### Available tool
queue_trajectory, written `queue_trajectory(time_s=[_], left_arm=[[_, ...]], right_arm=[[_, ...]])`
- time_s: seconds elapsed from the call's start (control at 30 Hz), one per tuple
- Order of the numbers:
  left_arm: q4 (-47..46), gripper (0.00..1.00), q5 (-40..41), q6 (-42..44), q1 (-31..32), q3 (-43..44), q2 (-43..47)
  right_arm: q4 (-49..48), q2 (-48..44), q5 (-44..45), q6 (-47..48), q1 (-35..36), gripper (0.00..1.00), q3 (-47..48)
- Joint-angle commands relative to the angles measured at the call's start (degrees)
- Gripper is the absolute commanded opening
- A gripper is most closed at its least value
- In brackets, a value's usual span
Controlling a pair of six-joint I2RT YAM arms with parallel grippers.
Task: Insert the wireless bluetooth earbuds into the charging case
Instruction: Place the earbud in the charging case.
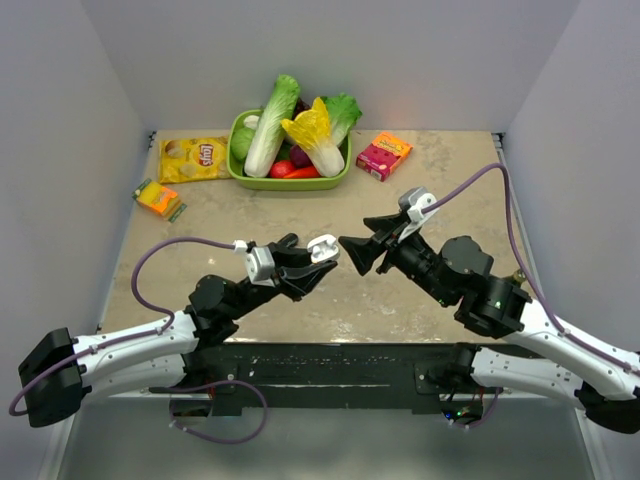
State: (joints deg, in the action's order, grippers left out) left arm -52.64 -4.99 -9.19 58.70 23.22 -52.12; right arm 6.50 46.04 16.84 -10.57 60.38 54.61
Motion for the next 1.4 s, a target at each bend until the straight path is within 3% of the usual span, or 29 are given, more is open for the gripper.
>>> queue_trajectory(time_s=[0.0,0.63,1.1,1.37], left_arm=[[-3.4,0.00,-1.9,1.6,0.3,-0.2,1.0],[-2.5,0.00,-3.4,2.0,0.4,0.0,1.2],[-0.5,0.00,-2.3,0.9,0.4,-1.0,1.8],[1.6,0.00,-1.2,1.0,0.4,-0.3,1.0]], right_arm=[[-1.1,0.2,-0.3,-0.8,0.1,0.68,0.3],[-1.8,1.3,-5.9,0.1,0.1,0.68,0.7],[-1.6,-1.9,-1.2,-1.6,0.2,0.70,-0.4],[-0.7,0.4,-4.9,-3.0,0.0,0.85,1.3]])
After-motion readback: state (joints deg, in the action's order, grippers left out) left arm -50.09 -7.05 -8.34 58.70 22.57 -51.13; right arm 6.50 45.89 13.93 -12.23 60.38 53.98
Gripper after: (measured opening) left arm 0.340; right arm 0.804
